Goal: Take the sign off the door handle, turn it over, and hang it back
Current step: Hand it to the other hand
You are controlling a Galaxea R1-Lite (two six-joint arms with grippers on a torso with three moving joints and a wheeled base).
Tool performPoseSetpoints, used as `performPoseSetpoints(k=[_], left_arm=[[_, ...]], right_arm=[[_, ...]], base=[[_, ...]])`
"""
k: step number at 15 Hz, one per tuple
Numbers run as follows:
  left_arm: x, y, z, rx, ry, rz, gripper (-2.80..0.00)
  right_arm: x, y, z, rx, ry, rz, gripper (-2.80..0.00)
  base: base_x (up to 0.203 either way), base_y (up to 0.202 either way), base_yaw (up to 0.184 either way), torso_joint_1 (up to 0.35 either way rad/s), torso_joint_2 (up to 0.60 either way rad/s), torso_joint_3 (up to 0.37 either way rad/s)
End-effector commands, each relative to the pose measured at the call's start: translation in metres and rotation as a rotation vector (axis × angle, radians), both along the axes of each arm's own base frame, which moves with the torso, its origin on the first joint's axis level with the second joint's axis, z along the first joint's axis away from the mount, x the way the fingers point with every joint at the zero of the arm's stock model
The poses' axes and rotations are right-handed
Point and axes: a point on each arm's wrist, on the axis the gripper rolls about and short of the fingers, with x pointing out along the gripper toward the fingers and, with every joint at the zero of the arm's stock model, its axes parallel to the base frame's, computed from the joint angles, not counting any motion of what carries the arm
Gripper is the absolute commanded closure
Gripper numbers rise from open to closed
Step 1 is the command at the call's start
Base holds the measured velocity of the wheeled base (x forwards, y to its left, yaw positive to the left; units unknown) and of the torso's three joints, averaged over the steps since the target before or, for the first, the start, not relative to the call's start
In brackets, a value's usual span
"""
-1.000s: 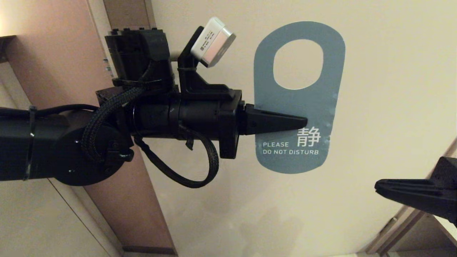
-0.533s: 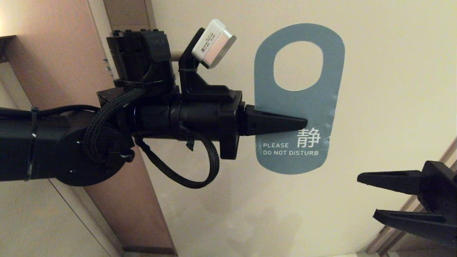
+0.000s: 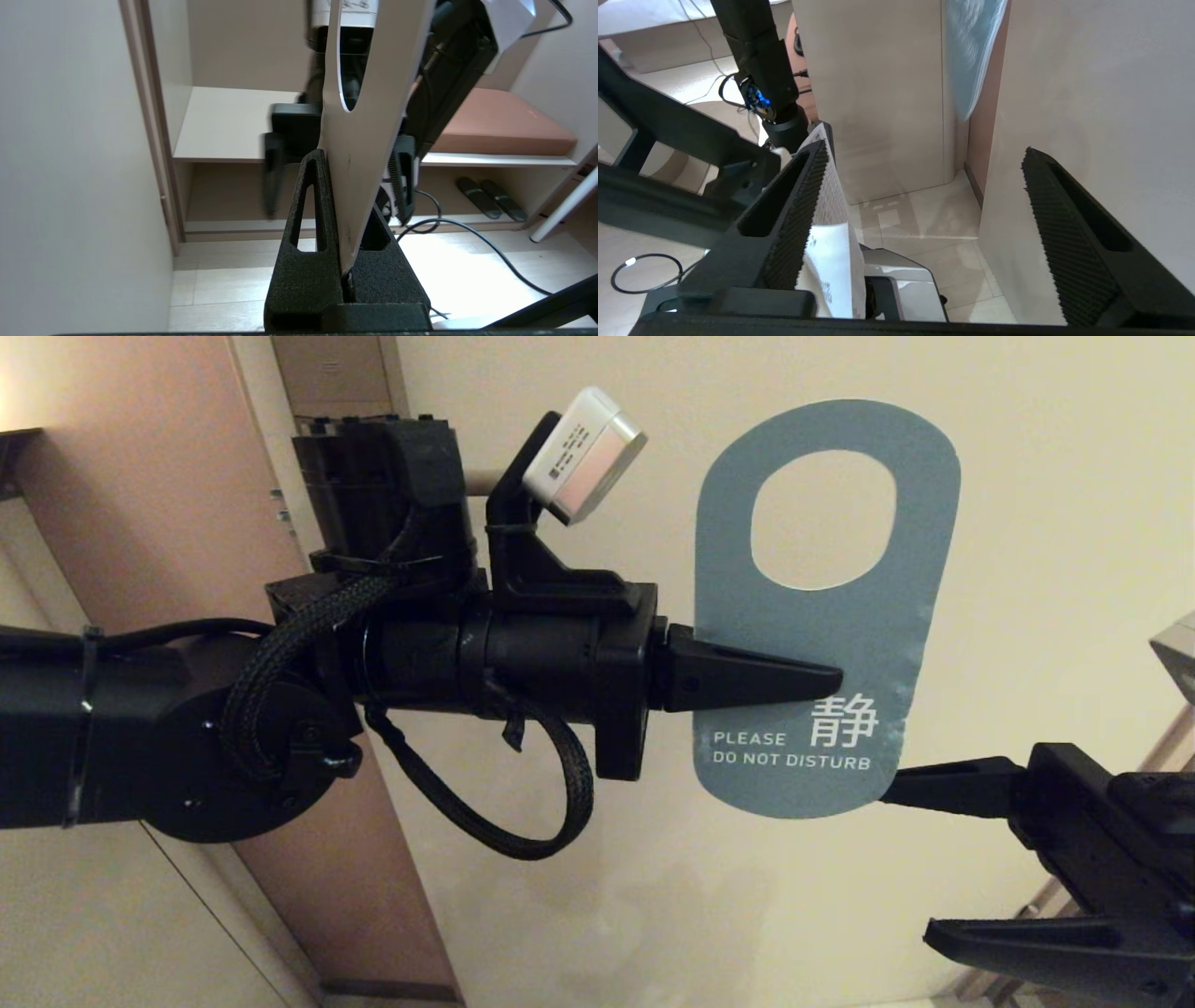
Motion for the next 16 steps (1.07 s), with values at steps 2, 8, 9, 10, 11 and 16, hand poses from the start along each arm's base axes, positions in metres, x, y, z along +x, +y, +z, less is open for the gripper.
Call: performPoseSetpoints(k=[2, 8, 9, 10, 11, 16], left_arm=[[-0.003, -0.003, 0.000, -0.001, -0.001, -0.017, 0.00], [-0.005, -0.005, -0.007, 0.009, 0.008, -0.025, 0.00], [-0.004, -0.006, -0.009, 0.004, 0.003, -0.025, 0.00], [-0.003, -0.008, -0.010, -0.002, -0.004, -0.026, 0.00], [-0.004, -0.011, -0.010, -0.012, -0.010, -0.032, 0.00], [-0.003, -0.013, -0.013, -0.009, -0.012, -0.034, 0.00]], right_arm=[[0.010, 0.005, 0.000, -0.004, 0.013, 0.007, -2.80], [0.019, 0.008, 0.004, -0.007, 0.008, -0.015, -2.80], [0.020, 0.009, 0.005, -0.009, 0.005, -0.026, -2.80], [0.022, 0.009, 0.005, -0.010, 0.004, -0.032, -2.80], [0.022, 0.010, 0.006, -0.009, 0.003, -0.032, -2.80], [0.033, 0.014, 0.013, -0.002, -0.013, -0.031, -2.80]], base=[[0.000, 0.000, 0.000, 0.000, 0.00, 0.000], [0.000, 0.000, 0.000, 0.000, 0.00, 0.000], [0.000, 0.000, 0.000, 0.000, 0.00, 0.000], [0.000, 0.000, 0.000, 0.000, 0.00, 0.000], [0.000, 0.000, 0.000, 0.000, 0.00, 0.000], [0.000, 0.000, 0.000, 0.000, 0.00, 0.000]])
